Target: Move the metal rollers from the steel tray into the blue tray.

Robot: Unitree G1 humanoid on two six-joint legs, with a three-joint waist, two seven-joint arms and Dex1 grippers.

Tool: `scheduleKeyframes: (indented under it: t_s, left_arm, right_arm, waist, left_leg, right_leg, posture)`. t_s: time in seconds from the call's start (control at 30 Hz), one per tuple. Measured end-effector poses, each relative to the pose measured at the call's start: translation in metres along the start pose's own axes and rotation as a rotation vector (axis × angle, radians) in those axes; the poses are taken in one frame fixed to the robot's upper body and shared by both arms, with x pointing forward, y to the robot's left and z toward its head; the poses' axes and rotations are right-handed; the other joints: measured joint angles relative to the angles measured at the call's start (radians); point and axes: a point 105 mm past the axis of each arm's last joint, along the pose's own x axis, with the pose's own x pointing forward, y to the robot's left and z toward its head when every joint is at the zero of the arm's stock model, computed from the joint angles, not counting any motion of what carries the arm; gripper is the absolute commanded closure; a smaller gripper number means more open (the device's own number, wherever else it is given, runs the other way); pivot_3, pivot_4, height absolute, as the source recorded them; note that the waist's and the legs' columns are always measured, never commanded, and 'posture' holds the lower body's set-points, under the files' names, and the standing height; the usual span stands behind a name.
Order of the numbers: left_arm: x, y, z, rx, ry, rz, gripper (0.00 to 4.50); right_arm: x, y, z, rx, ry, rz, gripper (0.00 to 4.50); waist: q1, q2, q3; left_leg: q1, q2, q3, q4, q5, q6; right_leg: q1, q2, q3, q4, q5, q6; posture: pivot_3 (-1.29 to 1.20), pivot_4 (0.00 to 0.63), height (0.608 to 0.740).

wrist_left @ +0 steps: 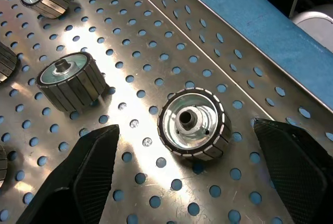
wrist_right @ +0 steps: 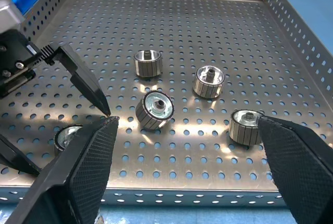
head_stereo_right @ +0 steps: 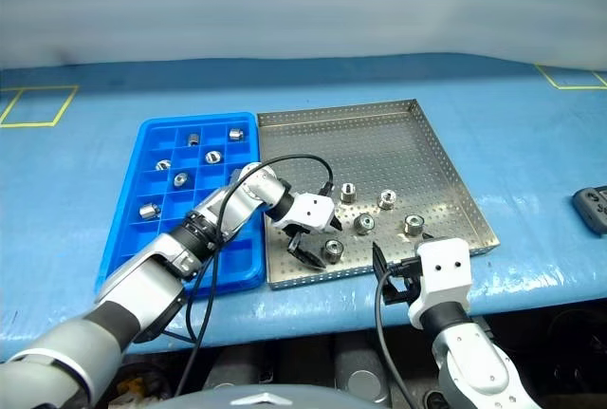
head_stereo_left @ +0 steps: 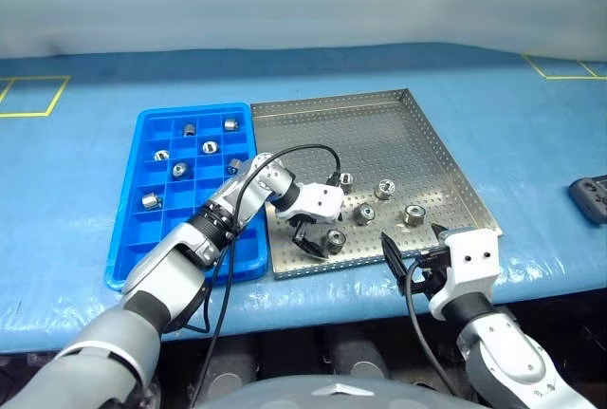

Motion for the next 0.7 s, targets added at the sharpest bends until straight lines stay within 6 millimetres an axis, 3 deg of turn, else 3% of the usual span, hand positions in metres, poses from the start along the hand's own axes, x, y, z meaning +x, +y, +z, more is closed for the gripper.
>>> scheduleKeyframes:
  t_s: [0.07,0.3,0.6,0.7]
  left_arm:
    - [0.002,-0.003,-0.004,-0.007,0.004,0.0,0.56]
    - [0.007,-0.009,-0.005,-0.02,-0.024,-0.008,2.89]
    - [0.008,-0.01,-0.004,-0.073,-0.059,0.038,2.95]
    - [0.0,-0.002,-0.001,-0.113,-0.099,0.115,2.95]
  right_arm:
    - [0.0,0.001,0.0,0.003,0.001,0.003,0.0]
    - [0.004,0.002,0.004,-0.003,-0.011,0.013,0.0]
    - [0.011,0.008,0.008,-0.003,-0.005,0.053,0.0]
    - [0.013,0.01,0.01,-0.007,-0.005,0.069,0.0]
  waist:
    - [0.0,0.0,0.0]
    - [0.004,0.0,-0.001]
    - [0.013,0.0,-0.001]
    - [0.017,0.0,-0.001]
  left_leg:
    - [0.0,0.0,0.0,0.0,0.0,0.0]
    - [0.001,0.0,0.0,0.002,0.0,0.0]
    - [0.0,0.0,0.0,0.001,0.0,0.0]
    - [0.0,0.0,0.0,0.001,0.0,0.001]
  right_leg:
    - [0.0,0.0,0.0,0.0,0.0,0.0]
    - [0.001,-0.001,0.0,0.0,0.001,0.001]
    - [0.001,0.0,0.001,0.0,0.001,0.002]
    - [0.001,0.0,0.001,0.0,0.001,0.002]
  posture:
    - [-0.2,0.15,0.74]
    - [-0.17,0.15,0.74]
    - [-0.11,0.15,0.74]
    - [-0.09,0.15,0.74]
